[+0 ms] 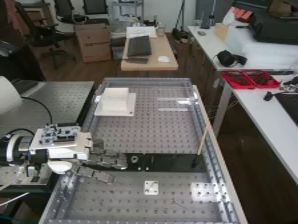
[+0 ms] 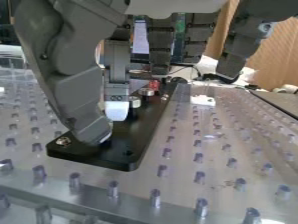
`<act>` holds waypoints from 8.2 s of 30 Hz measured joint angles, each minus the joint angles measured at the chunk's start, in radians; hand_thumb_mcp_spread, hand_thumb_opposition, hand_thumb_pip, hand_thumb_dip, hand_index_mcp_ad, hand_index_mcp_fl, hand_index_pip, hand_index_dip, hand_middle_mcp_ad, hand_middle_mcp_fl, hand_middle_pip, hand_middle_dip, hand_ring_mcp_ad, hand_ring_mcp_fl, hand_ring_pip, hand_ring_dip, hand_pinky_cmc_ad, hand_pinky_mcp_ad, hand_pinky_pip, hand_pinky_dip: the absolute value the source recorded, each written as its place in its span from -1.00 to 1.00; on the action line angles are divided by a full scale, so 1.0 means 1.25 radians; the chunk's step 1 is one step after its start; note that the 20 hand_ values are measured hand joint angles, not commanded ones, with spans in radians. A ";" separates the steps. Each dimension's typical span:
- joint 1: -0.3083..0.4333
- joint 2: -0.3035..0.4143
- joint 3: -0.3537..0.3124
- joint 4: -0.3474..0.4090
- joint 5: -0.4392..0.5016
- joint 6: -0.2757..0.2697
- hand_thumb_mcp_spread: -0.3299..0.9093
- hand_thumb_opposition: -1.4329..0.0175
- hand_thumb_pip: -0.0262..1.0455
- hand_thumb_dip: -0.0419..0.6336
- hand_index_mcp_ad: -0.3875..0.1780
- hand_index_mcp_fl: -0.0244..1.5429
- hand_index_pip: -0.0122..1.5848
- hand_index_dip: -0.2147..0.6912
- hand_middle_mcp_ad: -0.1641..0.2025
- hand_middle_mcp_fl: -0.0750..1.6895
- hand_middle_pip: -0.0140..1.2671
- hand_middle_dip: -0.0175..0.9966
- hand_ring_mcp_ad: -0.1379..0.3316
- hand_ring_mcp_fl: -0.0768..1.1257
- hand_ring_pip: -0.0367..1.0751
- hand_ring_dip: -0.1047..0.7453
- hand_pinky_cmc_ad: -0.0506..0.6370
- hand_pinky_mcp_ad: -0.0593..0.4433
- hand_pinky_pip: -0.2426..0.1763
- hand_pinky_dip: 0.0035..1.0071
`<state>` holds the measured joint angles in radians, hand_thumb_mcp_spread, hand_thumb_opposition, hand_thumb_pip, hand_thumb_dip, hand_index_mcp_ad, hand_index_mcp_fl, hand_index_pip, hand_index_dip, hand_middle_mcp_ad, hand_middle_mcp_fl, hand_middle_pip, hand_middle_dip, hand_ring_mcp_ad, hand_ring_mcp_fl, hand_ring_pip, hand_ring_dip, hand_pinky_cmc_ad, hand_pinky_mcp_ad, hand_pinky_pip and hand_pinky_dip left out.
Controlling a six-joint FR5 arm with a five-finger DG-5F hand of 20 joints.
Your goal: Grab the smaller nut and place it in the white container
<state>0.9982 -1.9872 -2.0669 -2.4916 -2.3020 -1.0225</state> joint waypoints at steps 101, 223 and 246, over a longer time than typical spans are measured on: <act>0.187 0.185 -0.011 -0.196 0.055 -0.072 0.30 -0.19 0.16 -0.13 -0.24 -0.67 0.89 -0.04 0.20 -0.73 -0.77 -0.57 0.03 -0.87 -0.76 -0.55 0.11 0.31 0.27 -0.63; 0.346 0.331 0.223 -0.411 0.609 0.232 0.07 -0.10 0.21 -0.21 -0.22 -0.94 0.29 -0.41 0.25 -0.75 -0.77 -0.56 0.06 -0.87 -0.76 -0.55 0.14 0.35 -0.14 0.00; 0.344 0.330 0.217 -0.405 0.598 0.223 0.07 -0.10 0.19 -0.21 -0.22 -0.94 0.29 -0.40 0.27 -0.75 -0.77 -0.56 0.06 -0.87 -0.76 -0.55 0.15 0.34 -0.20 0.00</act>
<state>1.4286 -1.5743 -1.7962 -2.9978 -1.5543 -0.7437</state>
